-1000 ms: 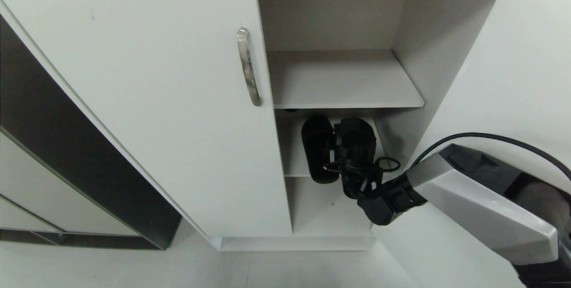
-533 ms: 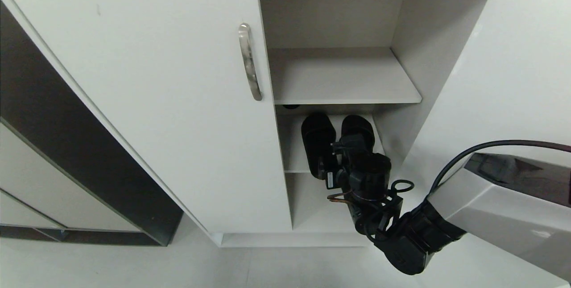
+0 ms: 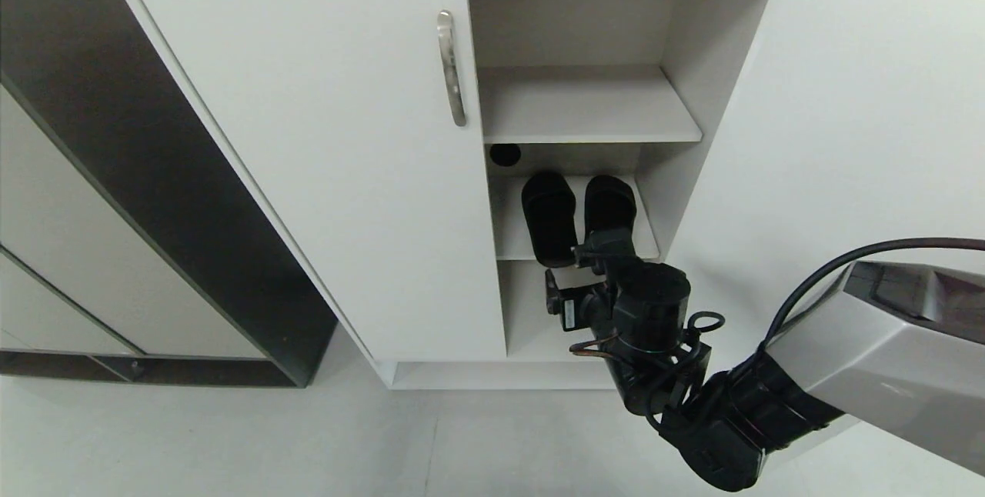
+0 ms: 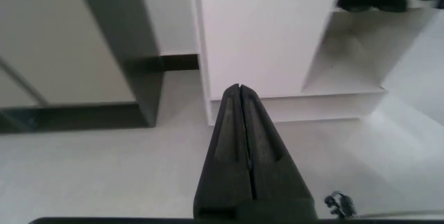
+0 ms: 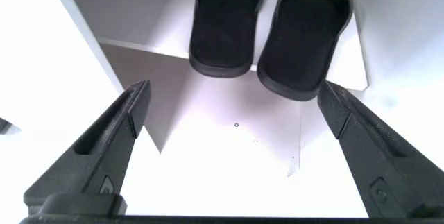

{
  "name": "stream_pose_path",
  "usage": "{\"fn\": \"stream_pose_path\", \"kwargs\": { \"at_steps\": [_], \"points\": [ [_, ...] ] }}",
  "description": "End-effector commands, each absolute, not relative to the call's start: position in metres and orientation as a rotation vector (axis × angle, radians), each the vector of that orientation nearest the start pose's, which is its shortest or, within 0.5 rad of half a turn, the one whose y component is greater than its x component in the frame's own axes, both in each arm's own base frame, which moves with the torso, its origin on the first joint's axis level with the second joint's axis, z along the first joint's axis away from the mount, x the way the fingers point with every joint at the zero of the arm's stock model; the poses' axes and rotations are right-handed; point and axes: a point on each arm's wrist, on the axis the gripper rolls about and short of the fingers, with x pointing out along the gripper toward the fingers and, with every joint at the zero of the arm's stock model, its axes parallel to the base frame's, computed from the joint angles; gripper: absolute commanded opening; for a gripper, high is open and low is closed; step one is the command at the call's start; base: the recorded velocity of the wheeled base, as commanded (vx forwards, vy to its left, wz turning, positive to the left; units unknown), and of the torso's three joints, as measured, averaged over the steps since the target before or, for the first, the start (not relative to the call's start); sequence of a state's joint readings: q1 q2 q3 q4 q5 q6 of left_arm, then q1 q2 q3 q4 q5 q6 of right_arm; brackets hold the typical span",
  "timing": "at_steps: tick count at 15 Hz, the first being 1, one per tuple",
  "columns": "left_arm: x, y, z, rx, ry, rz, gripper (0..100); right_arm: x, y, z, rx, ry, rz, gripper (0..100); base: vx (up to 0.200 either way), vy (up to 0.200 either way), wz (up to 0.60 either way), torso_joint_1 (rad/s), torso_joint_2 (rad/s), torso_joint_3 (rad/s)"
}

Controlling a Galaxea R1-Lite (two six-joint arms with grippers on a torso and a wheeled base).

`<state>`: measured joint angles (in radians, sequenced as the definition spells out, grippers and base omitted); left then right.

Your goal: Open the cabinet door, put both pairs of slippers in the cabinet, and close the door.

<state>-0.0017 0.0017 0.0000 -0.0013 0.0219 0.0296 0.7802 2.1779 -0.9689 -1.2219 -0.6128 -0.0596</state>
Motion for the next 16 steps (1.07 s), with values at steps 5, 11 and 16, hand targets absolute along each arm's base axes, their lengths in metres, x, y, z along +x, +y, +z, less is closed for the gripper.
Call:
{"fn": "stream_pose_path", "kwargs": {
  "at_steps": [5,11,16],
  "points": [
    [-0.0226,0.0008,0.0757,0.017,0.002,0.031,0,0.2886,0.2678,0.1121,-0.060,-0.005,0.167,100,0.000,0.000,0.00,0.000,0.00,0.000],
    [-0.0226,0.0000,0.0757,0.023,0.002,-0.002,0,0.2876,0.2667,0.1147,-0.059,-0.007,0.167,100,0.000,0.000,0.00,0.002,0.00,0.141],
    [-0.0226,0.0000,0.0757,0.023,0.002,-0.002,0,0.2856,0.2673,0.1139,-0.064,-0.004,0.172,100,0.000,0.000,0.00,0.002,0.00,0.203]
  ]
}}
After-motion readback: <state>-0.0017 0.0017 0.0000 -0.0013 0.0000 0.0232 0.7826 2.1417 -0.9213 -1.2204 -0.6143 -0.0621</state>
